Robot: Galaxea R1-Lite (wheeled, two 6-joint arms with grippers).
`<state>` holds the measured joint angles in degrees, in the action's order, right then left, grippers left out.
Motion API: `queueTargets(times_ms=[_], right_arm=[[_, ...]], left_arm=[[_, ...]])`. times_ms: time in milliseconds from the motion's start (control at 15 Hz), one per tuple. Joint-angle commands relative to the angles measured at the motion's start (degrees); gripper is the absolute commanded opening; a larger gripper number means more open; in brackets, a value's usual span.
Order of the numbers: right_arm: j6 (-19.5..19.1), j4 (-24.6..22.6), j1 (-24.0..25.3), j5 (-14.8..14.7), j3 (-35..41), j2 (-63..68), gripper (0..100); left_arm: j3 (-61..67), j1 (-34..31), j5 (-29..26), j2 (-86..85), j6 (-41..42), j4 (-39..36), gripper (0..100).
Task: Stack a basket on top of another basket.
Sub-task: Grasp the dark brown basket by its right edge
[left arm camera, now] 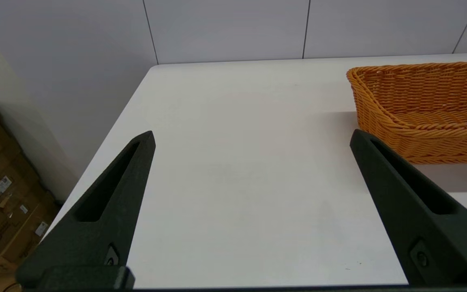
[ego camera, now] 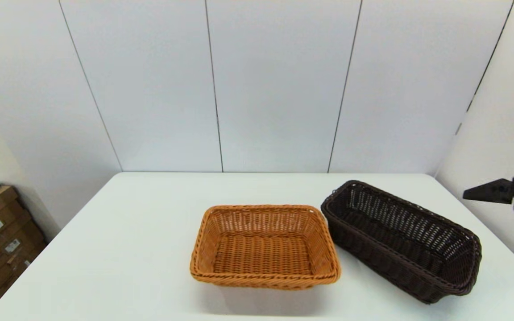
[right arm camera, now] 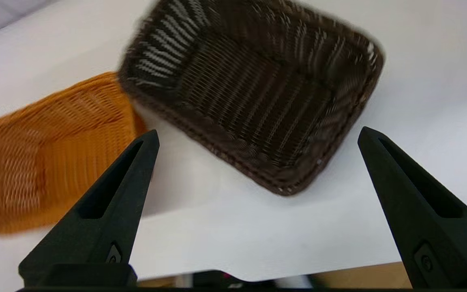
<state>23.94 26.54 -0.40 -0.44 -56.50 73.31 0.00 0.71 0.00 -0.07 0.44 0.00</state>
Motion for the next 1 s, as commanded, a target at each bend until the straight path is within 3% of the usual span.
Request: queueTargets(times_ms=[67,667,1000], right_arm=[[6.3,-0.6,-0.8,-2.9,2.9,12.2,100],[6.7,-0.9,-5.3,-3.3,7.2,18.6,100],[6.8,-7.9,-6.1,-3.2,10.8,25.4,100]], left_arm=[[0.0,0.0,0.0,0.0,0.0,0.0,100],[0.0,0.0,0.0,0.0,0.0,0.0,100],[0.0,0.0,0.0,0.0,0.0,0.0,100]])
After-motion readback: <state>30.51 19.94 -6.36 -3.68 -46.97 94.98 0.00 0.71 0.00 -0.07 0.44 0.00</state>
